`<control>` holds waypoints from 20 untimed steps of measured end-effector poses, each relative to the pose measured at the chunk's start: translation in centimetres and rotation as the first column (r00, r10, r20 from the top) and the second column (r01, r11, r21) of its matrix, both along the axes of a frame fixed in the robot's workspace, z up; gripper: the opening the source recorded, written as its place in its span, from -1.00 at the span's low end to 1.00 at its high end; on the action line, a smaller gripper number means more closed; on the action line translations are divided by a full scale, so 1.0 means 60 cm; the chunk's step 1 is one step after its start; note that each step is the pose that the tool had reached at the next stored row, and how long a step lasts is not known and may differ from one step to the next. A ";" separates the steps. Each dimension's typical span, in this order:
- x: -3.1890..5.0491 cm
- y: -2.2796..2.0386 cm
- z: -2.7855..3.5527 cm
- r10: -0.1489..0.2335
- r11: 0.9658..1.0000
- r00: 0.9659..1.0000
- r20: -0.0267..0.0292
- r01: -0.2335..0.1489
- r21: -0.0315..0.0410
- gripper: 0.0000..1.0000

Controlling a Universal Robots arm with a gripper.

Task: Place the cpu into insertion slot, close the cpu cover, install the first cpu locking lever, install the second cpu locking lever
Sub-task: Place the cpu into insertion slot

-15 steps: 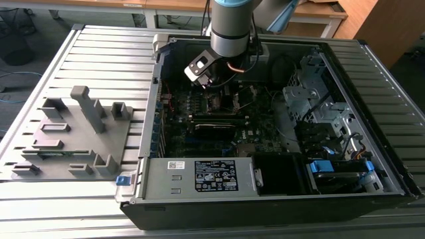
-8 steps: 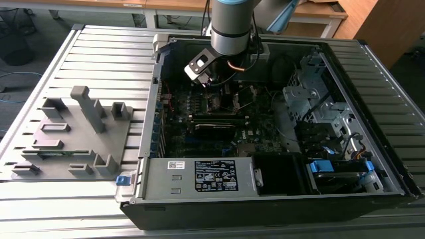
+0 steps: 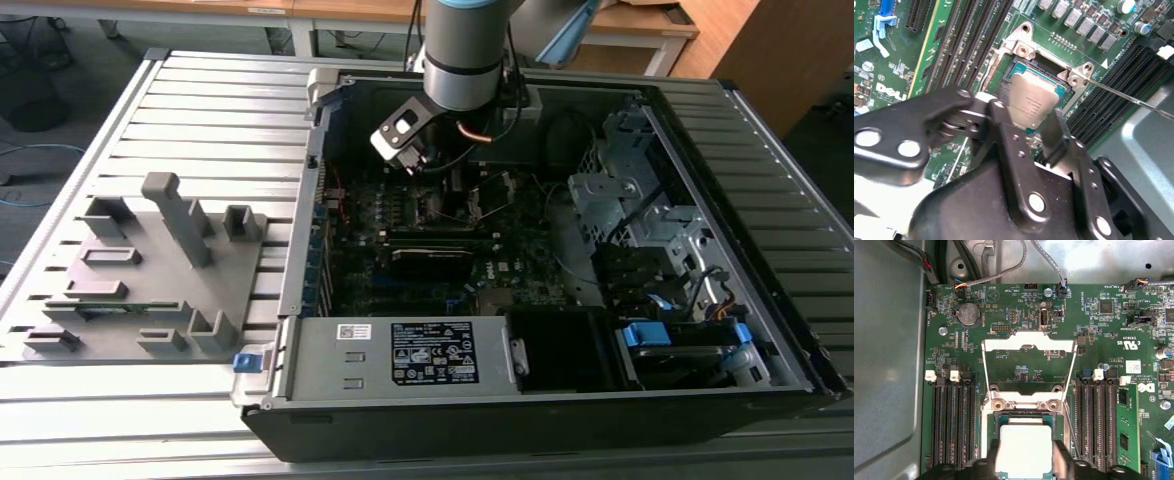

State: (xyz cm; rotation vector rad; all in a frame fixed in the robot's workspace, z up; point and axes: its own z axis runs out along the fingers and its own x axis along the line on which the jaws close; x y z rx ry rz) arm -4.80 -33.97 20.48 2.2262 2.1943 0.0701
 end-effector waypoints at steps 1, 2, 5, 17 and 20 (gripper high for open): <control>0.000 0.0000 0.000 0.000 1.000 1.000 0.000 0.000 0.000 -0.06; 0.000 0.0000 0.000 0.000 1.000 1.000 0.000 0.000 0.000 -0.06; 0.000 0.0000 0.000 0.000 1.000 1.000 0.000 0.000 0.000 -0.41; 0.000 0.0000 0.001 0.000 1.000 1.000 0.000 0.000 0.000 -0.79; 0.000 0.0011 0.002 0.000 1.000 1.000 0.000 0.000 0.000 -0.79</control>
